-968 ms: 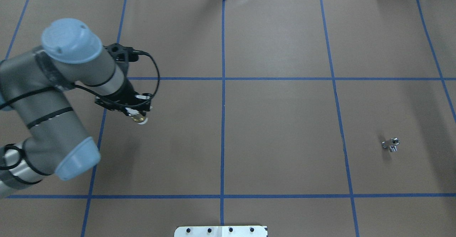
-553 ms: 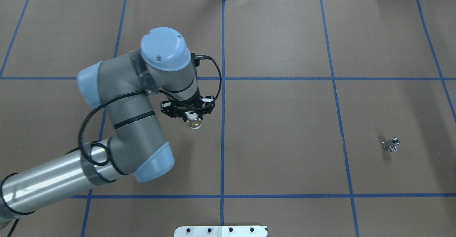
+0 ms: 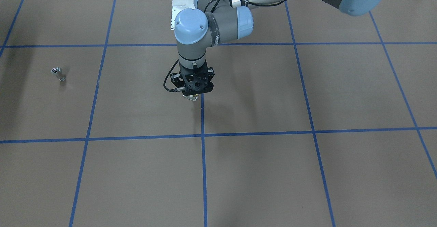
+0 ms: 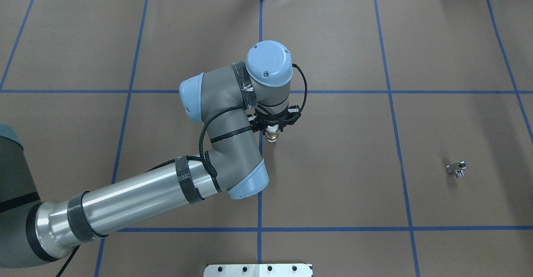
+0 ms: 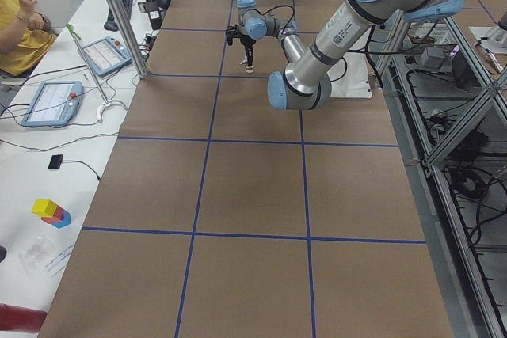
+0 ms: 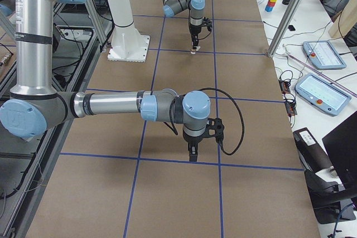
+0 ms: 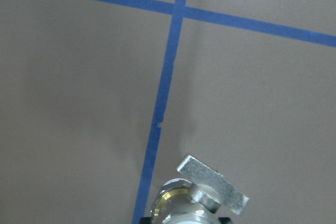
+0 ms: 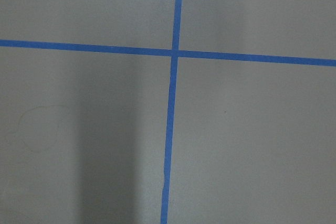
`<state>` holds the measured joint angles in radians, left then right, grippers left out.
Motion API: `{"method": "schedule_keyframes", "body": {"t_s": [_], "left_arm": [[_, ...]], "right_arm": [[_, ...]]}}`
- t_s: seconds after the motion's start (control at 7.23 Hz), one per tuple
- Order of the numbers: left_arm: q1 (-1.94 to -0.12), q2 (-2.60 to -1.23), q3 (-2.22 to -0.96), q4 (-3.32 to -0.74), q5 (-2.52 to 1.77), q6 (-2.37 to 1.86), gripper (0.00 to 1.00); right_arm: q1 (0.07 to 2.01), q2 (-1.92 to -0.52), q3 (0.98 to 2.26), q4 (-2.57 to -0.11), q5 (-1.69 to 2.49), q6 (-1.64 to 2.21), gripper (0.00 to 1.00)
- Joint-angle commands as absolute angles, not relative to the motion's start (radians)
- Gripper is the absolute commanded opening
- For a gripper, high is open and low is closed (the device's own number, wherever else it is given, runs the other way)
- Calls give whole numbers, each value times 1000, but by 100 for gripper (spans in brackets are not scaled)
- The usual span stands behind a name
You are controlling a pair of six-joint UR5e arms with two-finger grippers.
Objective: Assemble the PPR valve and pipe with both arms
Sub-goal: 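Carry the valve with the left gripper to the table center and set it upright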
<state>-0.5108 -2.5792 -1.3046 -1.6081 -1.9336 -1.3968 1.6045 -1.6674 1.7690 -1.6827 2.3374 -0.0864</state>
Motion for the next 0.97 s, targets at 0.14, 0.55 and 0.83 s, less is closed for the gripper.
{"method": "schedule_keyframes", "body": {"t_s": [0.14, 0.55, 0.83], "left_arm": [[-525, -2579, -1302, -1594, -1925, -1364, 0], [-531, -2542, -1325, -1578, -1925, -1322, 0], [-532, -2536, -1327, -1585, -1930, -1281, 27]], "right_arm": [[1603, -1666, 1769, -1683, 2338, -86, 100], [1600, -1667, 1769, -1683, 2338, -86, 100], [1598, -1666, 1767, -1683, 2339, -86, 100]]}}
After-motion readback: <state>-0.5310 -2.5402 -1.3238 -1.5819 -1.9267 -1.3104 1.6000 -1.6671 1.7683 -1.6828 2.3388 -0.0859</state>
